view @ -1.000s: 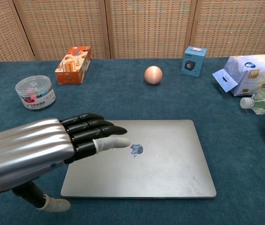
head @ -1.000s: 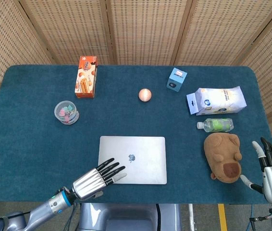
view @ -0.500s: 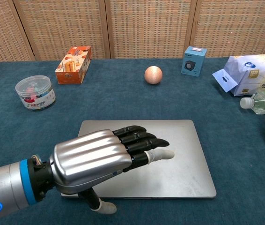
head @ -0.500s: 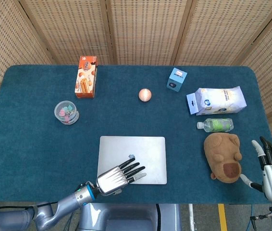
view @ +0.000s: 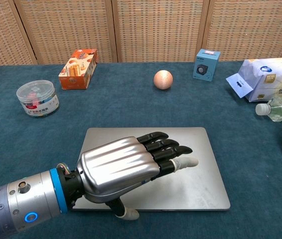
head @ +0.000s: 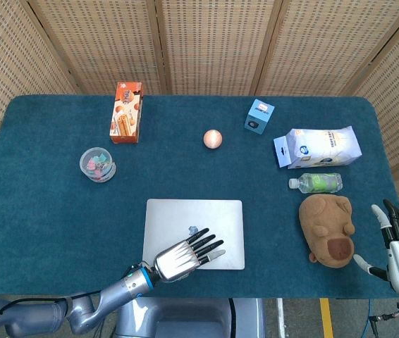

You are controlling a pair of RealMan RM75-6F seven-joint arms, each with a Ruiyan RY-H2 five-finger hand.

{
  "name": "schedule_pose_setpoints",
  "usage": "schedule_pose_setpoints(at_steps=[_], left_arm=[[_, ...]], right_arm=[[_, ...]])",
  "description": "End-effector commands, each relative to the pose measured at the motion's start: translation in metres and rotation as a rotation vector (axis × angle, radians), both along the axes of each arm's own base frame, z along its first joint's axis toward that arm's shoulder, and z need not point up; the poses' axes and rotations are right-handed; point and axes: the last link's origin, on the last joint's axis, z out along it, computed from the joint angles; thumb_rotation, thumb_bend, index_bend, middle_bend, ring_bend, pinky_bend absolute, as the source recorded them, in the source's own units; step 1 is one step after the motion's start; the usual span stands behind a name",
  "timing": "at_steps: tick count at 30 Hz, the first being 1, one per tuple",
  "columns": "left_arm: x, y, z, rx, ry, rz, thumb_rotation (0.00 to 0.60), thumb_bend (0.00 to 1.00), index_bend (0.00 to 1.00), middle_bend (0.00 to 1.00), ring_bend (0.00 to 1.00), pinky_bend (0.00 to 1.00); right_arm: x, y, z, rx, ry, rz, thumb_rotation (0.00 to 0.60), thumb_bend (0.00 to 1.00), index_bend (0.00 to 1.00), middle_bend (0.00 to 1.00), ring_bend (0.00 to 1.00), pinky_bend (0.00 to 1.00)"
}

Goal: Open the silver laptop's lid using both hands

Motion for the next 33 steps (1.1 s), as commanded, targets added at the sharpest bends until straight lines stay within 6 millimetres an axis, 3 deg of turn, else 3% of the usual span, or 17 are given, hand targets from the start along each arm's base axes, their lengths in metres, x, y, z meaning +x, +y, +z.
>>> schedule_pose_setpoints(at_steps=[1,20,25,33], left_arm=[[0.0,0.002,-0.003,0.001,-0.003,0.016,0.6,0.0,0.0,0.0,0.0,0.0],[0.008,0.003,-0.016,0.002,-0.024,0.022,0.6,0.0,0.0,0.0,0.0,0.0],[0.009,0.003,-0.014,0.008,-0.015,0.013,0.6,0.11,0.0,0.0,0.0,0.0],[0.01,0.006,-0.012,0.026,-0.013,0.018,0.6,0.12,0.0,0.0,0.0,0.0]], right_arm=[[0.0,0.0,0.0,0.0,-0.002,0.0,0.6,0.0,0.07,0.0,0.0,0.0],[-0.002,-0.001,0.003,-0.001,-0.016,-0.002,0.6,0.0,0.07,0.0,0.0,0.0],[-0.002,-0.001,0.003,0.0,-0.019,-0.003,0.6,0.0,0.07,0.0,0.0,0.0],[-0.002,-0.001,0.003,0.001,-0.02,-0.001,0.6,0.0,0.07,0.0,0.0,0.0]])
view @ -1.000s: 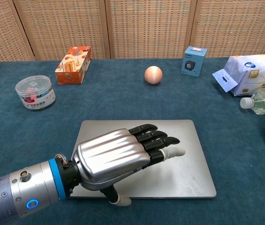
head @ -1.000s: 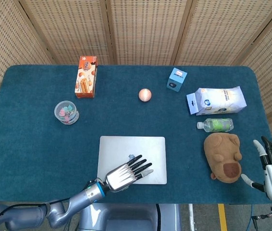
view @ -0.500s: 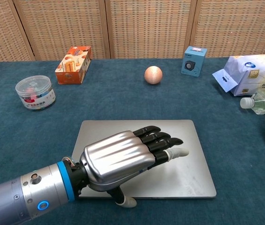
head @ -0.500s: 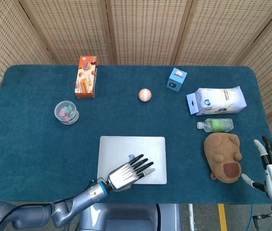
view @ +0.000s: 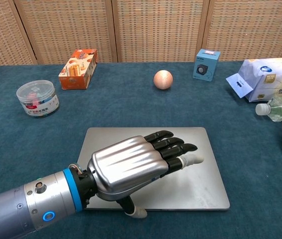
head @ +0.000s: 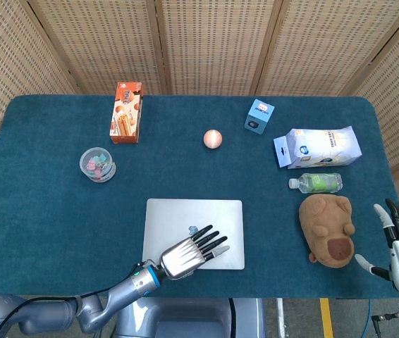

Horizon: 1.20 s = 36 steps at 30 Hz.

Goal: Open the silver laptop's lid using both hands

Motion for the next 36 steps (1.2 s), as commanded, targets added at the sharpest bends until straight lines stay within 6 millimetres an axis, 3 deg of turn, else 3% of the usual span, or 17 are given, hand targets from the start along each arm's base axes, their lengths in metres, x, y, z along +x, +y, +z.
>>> schedule_pose_setpoints(at_steps=[1,5,11,29,34,36], left_arm=[[0.0,0.001,0.001,0.01,0.002,-0.003,0.6,0.12,0.0,0.0,0.0,0.0],[0.0,0.004,0.001,0.019,0.003,0.005,0.6,0.13,0.0,0.0,0.0,0.0],[0.001,0.005,0.002,0.026,0.001,-0.003,0.6,0.31,0.0,0.0,0.0,0.0],[0.015,0.023,0.014,0.134,-0.01,-0.029,0.6,0.36,0.0,0.0,0.0,0.0],[0.034,0.037,0.026,0.179,-0.051,0.002,0.6,0.61,0.0,0.0,0.0,0.0],[0.037,0.041,0.028,0.199,-0.046,0.01,0.6,0.63,0.0,0.0,0.0,0.0]], right_arm=[[0.0,0.0,0.0,0.0,0.0,-0.001,0.6,0.0,0.07,0.0,0.0,0.0],[0.0,0.0,0.001,0.0,-0.003,-0.001,0.6,0.0,0.07,0.0,0.0,0.0],[0.0,0.0,0.001,-0.001,-0.008,-0.001,0.6,0.0,0.07,0.0,0.0,0.0],[0.0,0.0,0.0,0.007,-0.011,0.001,0.6,0.0,0.07,0.0,0.0,0.0],[-0.001,-0.001,-0.001,0.012,-0.013,-0.003,0.6,0.0,0.07,0.0,0.0,0.0],[-0.002,-0.002,-0.001,0.013,-0.015,-0.005,0.6,0.0,0.07,0.0,0.0,0.0]])
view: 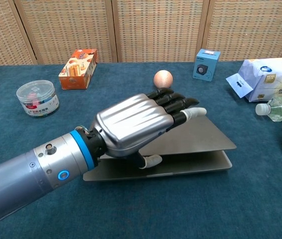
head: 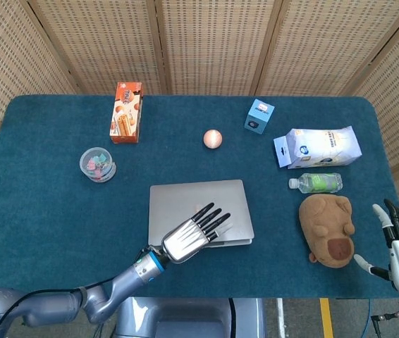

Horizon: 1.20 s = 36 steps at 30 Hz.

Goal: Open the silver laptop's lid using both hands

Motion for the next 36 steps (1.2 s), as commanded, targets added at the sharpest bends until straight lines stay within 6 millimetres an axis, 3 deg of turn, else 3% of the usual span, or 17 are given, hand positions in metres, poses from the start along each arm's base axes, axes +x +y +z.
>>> schedule_pose_setpoints(at_steps=[1,10,17,28,31,36], left_arm=[[0.008,0.009,0.005,0.032,0.005,0.015,0.6,0.62,0.0,0.0,0.0,0.0],[0.008,0.026,0.003,0.078,0.04,0.074,0.6,0.61,0.0,0.0,0.0,0.0],[0.008,0.036,0.005,0.07,0.023,0.102,0.6,0.61,0.0,0.0,0.0,0.0],[0.005,0.042,0.008,0.04,0.048,0.1,0.6,0.61,0.0,0.0,0.0,0.0],[0.005,0.044,0.011,0.038,0.05,0.097,0.6,0.61,0.0,0.0,0.0,0.0],[0.003,0.05,0.02,0.044,0.048,0.092,0.6,0.61,0.0,0.0,0.0,0.0]], right_arm=[[-0.001,-0.001,0.0,0.001,-0.001,-0.002,0.6,0.0,0.07,0.0,0.0,0.0],[-0.001,-0.002,-0.002,0.013,0.003,-0.004,0.6,0.0,0.07,0.0,0.0,0.0],[0.001,-0.015,-0.009,0.045,0.039,0.031,0.6,0.0,0.07,0.0,0.0,0.0],[0.009,-0.065,-0.043,0.302,0.165,0.183,0.6,0.01,0.12,0.0,0.0,0.01],[0.015,-0.075,-0.057,0.38,0.18,0.236,0.6,0.12,0.15,0.03,0.0,0.05],[0.024,-0.088,-0.074,0.474,0.198,0.313,0.6,0.44,0.2,0.09,0.0,0.11]])
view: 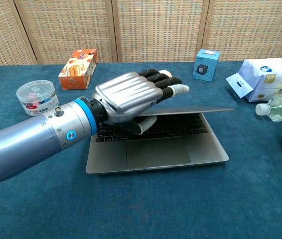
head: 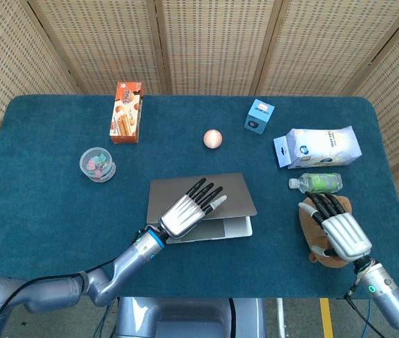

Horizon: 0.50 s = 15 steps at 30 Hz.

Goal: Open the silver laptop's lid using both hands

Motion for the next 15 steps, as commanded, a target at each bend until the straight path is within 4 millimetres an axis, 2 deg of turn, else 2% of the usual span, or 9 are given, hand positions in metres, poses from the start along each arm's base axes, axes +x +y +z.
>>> schedule_pose_setpoints(at_steps=[1,8,13,15], left_arm=[[0.0,0.002,0.004,-0.005,-0.008,-0.001,0.6,0.61,0.0,0.0,0.0,0.0],[0.0,0.007,0.012,-0.003,-0.021,-0.018,0.6,0.61,0.0,0.0,0.0,0.0],[0.0,0.009,0.015,0.003,-0.014,-0.025,0.6,0.61,0.0,0.0,0.0,0.0],[0.0,0.01,0.015,0.002,-0.014,-0.024,0.6,0.61,0.0,0.0,0.0,0.0]], right_arm=[[0.005,-0.005,-0.012,0.064,0.004,0.038,0.6,0.5,0.21,0.11,0.01,0.13],[0.017,-0.003,-0.026,0.135,-0.026,0.093,0.6,0.81,0.24,0.15,0.07,0.21],[0.024,-0.003,-0.042,0.195,0.001,0.13,0.6,0.96,0.24,0.16,0.09,0.22],[0.027,-0.004,-0.05,0.222,0.017,0.14,0.6,0.99,0.24,0.16,0.09,0.22]])
